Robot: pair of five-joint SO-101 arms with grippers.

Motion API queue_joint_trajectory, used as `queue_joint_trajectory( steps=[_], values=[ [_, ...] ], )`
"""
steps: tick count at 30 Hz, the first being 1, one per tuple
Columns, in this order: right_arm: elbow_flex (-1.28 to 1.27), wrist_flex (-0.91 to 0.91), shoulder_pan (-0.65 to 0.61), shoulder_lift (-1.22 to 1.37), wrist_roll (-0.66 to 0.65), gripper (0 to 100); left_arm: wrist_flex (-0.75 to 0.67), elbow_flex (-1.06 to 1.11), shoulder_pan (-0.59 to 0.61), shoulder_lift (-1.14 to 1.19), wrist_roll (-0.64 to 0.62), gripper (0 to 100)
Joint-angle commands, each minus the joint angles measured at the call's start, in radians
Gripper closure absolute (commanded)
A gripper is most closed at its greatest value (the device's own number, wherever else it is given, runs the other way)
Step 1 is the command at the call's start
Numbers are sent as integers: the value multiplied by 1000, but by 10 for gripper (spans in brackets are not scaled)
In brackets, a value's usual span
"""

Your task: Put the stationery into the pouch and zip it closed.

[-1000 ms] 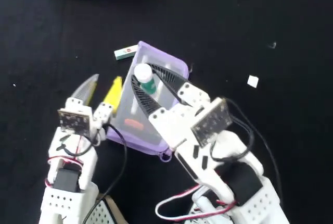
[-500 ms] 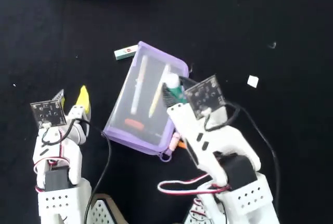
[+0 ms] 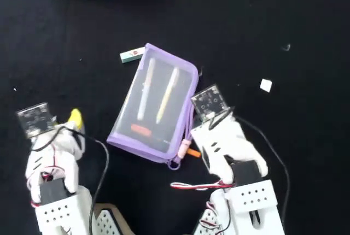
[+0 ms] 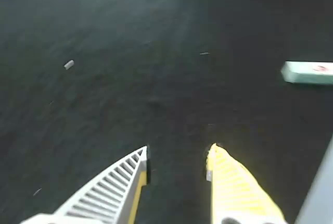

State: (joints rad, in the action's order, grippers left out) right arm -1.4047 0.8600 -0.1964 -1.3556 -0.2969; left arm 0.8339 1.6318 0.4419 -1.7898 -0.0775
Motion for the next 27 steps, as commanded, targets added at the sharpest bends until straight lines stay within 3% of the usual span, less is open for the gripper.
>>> queue_joint_trajectory(
  steps=[1, 6, 12, 20, 27],
  values=[
    [10, 5, 15, -22, -9, 828, 14, -59, 99, -5, -34, 805],
    [125, 48, -34, -15, 18, 765, 14, -58, 134, -5, -35, 806],
    [242, 57, -319, 10, 23, 745, 9, -71, 183, -5, -37, 809],
    [294, -163, -446, 410, 25, 750, 6, -81, 384, -5, -138, 806],
    [464, -180, -609, 668, 25, 750, 15, -53, 573, -3, -137, 806]
  ],
)
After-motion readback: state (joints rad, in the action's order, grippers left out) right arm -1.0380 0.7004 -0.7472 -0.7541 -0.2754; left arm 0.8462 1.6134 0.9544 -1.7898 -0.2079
